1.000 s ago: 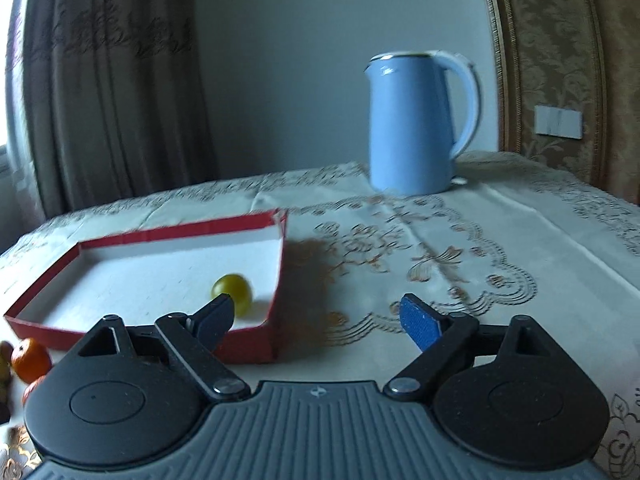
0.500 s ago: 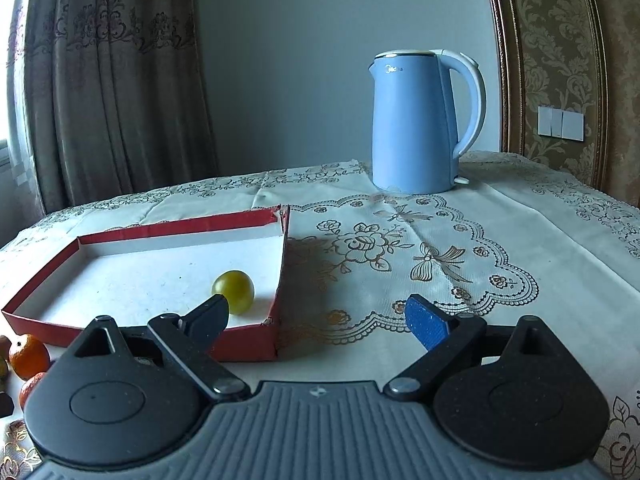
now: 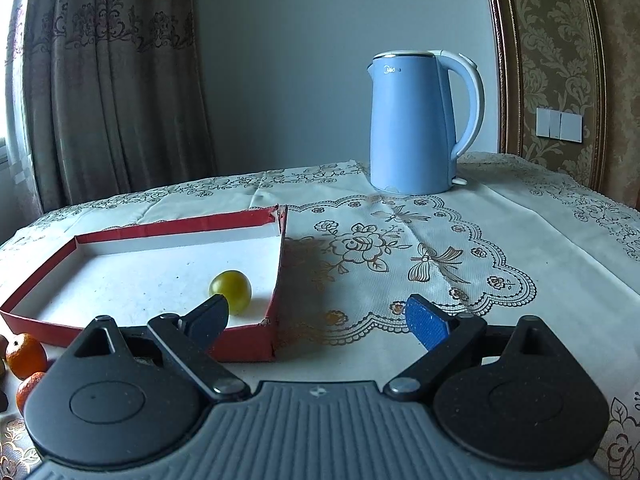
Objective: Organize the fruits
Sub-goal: 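Withdraw the open right gripper from the box, then close the left gripper around the green cucumber piece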
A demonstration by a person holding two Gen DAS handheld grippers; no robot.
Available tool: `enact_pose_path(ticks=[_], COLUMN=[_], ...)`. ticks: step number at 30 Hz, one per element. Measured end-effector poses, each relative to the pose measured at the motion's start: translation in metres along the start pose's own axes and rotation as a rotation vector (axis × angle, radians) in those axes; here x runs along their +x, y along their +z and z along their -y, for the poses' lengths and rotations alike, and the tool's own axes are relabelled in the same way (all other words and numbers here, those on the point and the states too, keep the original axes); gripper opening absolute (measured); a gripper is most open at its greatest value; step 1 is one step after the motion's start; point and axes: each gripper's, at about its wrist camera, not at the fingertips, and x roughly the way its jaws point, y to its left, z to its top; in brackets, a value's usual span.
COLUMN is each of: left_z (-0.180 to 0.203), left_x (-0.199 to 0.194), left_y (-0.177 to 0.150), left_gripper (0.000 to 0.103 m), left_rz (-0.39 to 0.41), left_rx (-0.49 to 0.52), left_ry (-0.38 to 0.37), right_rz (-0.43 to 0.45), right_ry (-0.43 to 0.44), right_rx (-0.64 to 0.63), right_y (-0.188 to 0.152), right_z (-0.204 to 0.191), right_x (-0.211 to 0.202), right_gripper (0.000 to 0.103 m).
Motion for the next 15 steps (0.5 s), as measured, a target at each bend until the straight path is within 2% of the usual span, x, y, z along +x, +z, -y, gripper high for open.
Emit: enact_pose_path(ticks=[5,10,13,15], left_z=[0.0031,0.005,0.0064,0.0062], left_x=[-0.0032,-0.0044,-0.0039,-0.0042], left_y=[-0.0009,0.0001,0.0005,0.0006], left_gripper=[0.073,0.062,0.061,0.053], left_rz=[0.001,-0.005,-0.009,-0.008], left_rx=[0.036,0.051,0.062,0.058], left_ry=[0.001,-0.027,-0.025,-0.025], right_rz=[-0.008,-0.01,-0.011,-0.01], right_ry=[-0.008,-0.007,-0.007,-0.007], right_rx=[-0.002,-0.002,-0.002,-0.002], right_y=[-0.0004,-0.0005,-0.0006,-0.0008], right_z=[-0.0004,0.0,0.0,-0.0001], right_x=[0.0013,0.0024,0.0025,0.0026], right_gripper=[0.096,0.096,0.096,0.096])
